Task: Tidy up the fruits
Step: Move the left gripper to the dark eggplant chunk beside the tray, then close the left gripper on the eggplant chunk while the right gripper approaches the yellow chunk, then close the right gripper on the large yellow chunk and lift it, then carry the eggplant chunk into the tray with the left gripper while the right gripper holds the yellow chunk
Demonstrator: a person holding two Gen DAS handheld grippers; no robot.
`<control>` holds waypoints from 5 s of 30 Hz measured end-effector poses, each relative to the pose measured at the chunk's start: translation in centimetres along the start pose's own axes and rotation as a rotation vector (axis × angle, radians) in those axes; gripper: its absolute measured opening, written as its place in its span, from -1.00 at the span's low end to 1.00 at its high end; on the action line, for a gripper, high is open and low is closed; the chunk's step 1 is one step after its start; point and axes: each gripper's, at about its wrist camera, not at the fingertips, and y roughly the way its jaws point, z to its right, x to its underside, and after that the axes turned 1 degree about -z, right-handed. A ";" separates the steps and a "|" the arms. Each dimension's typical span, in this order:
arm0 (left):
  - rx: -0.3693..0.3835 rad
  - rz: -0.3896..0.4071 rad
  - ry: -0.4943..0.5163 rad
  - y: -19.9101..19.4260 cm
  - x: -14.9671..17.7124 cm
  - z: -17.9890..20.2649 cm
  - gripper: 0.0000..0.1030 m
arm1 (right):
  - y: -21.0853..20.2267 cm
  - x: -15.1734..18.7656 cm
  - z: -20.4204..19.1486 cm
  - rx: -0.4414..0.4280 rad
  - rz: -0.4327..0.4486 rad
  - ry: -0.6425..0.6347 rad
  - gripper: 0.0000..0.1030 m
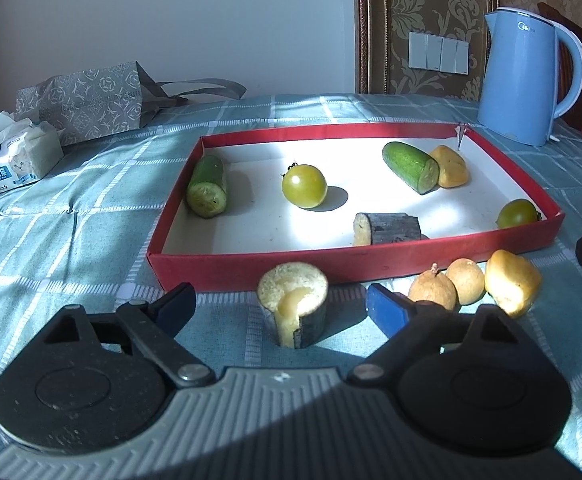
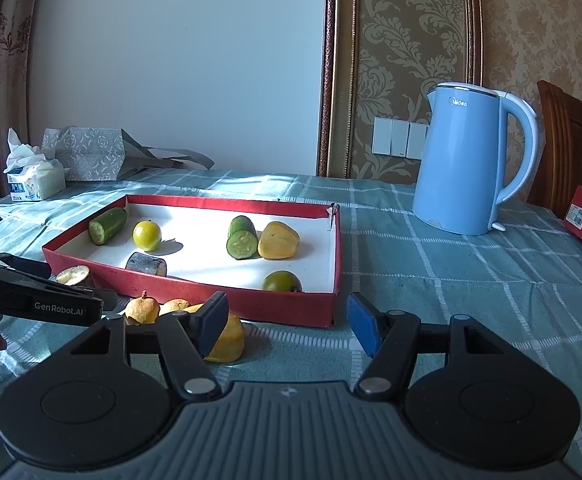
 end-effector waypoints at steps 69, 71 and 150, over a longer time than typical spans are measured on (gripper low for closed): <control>-0.033 0.071 0.014 -3.6 0.4 -3.1 -0.41 | 5.5 0.6 -2.8 -0.204 -0.183 -0.091 -0.04; -0.033 0.073 0.016 -3.7 0.4 -3.1 -0.41 | 5.5 0.6 -2.8 -0.204 -0.183 -0.091 -0.05; -0.026 0.051 0.145 6.7 -9.0 3.2 -0.41 | -4.3 1.7 0.2 -0.113 -0.028 0.012 -0.06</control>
